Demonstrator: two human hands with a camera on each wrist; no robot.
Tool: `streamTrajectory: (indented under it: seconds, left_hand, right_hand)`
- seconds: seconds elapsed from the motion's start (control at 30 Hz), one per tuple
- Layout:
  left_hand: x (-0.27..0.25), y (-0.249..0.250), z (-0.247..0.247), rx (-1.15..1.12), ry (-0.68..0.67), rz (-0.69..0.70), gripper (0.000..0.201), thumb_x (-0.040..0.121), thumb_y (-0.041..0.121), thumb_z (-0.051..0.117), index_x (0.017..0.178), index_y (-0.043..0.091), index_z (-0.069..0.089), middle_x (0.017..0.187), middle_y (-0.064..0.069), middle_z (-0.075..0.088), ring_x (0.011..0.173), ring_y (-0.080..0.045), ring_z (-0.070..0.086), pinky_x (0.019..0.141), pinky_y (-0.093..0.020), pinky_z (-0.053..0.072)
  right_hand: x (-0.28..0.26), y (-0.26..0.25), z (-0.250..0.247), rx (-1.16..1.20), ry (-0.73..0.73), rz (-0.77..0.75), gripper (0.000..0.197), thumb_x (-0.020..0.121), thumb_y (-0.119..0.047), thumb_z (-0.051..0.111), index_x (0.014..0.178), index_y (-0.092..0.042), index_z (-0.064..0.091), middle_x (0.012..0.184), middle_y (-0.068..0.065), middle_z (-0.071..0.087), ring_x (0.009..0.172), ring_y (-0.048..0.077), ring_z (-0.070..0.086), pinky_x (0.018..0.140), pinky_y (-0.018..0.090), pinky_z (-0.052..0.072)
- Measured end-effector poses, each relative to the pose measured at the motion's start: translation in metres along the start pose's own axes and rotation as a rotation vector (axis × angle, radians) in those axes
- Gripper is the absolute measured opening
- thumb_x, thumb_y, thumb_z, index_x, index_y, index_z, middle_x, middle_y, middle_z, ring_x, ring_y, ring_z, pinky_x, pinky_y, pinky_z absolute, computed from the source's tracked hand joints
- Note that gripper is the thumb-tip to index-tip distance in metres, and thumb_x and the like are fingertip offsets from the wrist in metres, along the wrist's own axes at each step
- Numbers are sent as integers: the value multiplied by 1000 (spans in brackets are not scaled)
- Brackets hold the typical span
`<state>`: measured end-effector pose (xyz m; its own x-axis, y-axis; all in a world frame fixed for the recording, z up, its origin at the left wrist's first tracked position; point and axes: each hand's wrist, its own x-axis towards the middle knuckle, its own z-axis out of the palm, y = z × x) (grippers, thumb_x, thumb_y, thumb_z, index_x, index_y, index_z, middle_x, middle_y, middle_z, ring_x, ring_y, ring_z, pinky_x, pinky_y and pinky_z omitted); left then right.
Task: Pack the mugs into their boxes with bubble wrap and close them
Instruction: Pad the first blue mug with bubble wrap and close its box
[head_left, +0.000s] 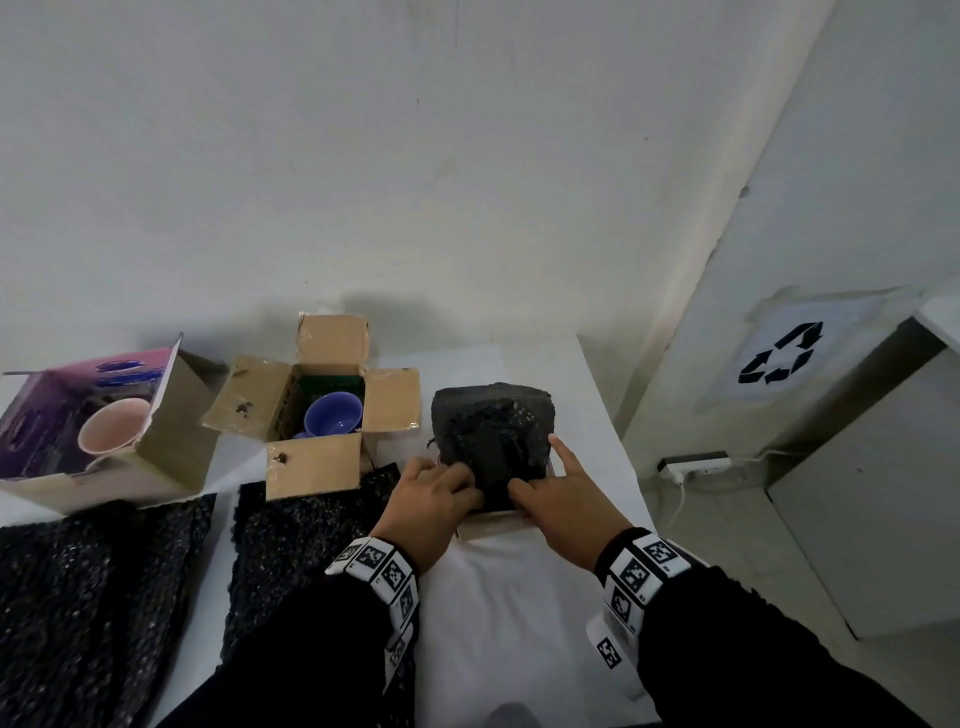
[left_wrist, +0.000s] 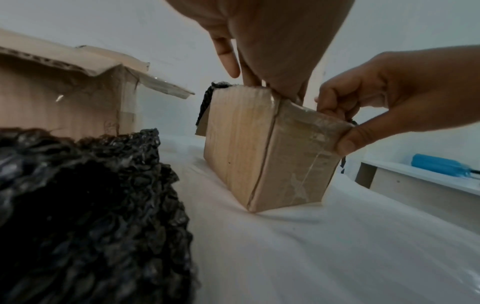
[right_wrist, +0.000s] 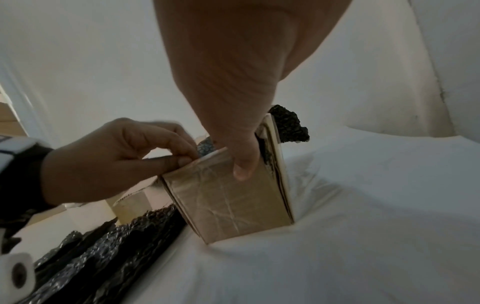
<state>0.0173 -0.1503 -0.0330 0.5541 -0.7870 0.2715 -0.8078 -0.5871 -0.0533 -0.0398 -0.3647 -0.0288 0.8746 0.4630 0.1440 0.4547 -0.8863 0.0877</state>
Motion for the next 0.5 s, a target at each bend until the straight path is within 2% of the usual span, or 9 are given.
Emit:
streamTrajectory:
  seconds: [0.07, 0.13, 0.17, 0.23, 0.3, 0.4, 0.43, 0.47, 0.5]
  left_hand:
    - [-5, 5, -4, -10, 43, -13, 7, 76, 32, 73, 76, 30, 67, 84, 7, 58, 78, -17, 53, 79, -34, 33]
    - [-13, 9, -3, 31, 56, 6, 21, 84, 44, 61, 72, 28, 66, 81, 8, 59, 81, -19, 54, 83, -38, 36]
    - [-16, 10, -3, 49, 55, 9, 20, 83, 44, 61, 72, 27, 66, 79, 8, 60, 82, -20, 56, 85, -40, 36]
    - [-18, 12, -1, 95, 29, -2, 6, 75, 27, 71, 73, 27, 65, 77, 10, 62, 86, -20, 57, 89, -43, 35]
    - [-17, 14, 2, 126, -28, -36, 18, 65, 16, 75, 74, 28, 65, 74, 11, 63, 90, -19, 56, 94, -47, 33]
    - [-14, 14, 2, 107, -61, -51, 20, 65, 15, 74, 76, 29, 65, 70, 13, 62, 94, -18, 56, 97, -49, 30]
    - [-15, 13, 3, 84, -50, -48, 17, 68, 18, 72, 79, 29, 66, 71, 13, 63, 94, -18, 56, 96, -48, 31]
    - [-16, 11, 3, 57, -43, -54, 13, 74, 23, 66, 85, 30, 67, 74, 13, 65, 95, -17, 56, 94, -46, 31]
    - [-18, 9, 2, 20, -31, -80, 18, 79, 31, 57, 93, 30, 68, 79, 12, 67, 96, -15, 54, 93, -44, 32]
  right_hand:
    - [-4, -3, 3, 6, 29, 29, 32, 71, -2, 34, 89, -20, 53, 65, -5, 56, 72, 21, 59, 115, 52, 23]
    - [-8, -5, 3, -47, 80, 53, 34, 71, -2, 34, 87, -22, 56, 74, -6, 57, 82, 21, 57, 110, 48, 21]
    - [-10, -6, 3, -59, 96, 54, 37, 71, -2, 32, 88, -22, 57, 74, -7, 57, 81, 20, 57, 109, 47, 20]
    - [-13, -8, 5, -51, 115, 52, 40, 71, -1, 28, 90, -21, 57, 71, -7, 56, 76, 19, 57, 110, 49, 16]
    - [-12, -9, 8, -35, 114, 70, 38, 72, 0, 28, 91, -19, 55, 66, -5, 54, 71, 20, 57, 114, 53, 11]
    - [-6, -9, 3, -81, -11, 73, 46, 76, 0, 14, 94, -14, 55, 59, -2, 52, 64, 23, 56, 118, 55, 2]
    - [-3, -9, -2, -80, -73, 50, 42, 79, -3, 17, 95, -14, 54, 59, -1, 53, 64, 24, 56, 119, 55, 2]
    - [0, -8, -8, -26, -149, 41, 31, 82, -6, 27, 97, -15, 53, 62, -1, 57, 67, 24, 58, 119, 52, 4]
    - [3, -5, -14, 81, -192, 52, 18, 86, -14, 42, 100, -18, 52, 69, -2, 62, 73, 23, 60, 120, 47, 10]
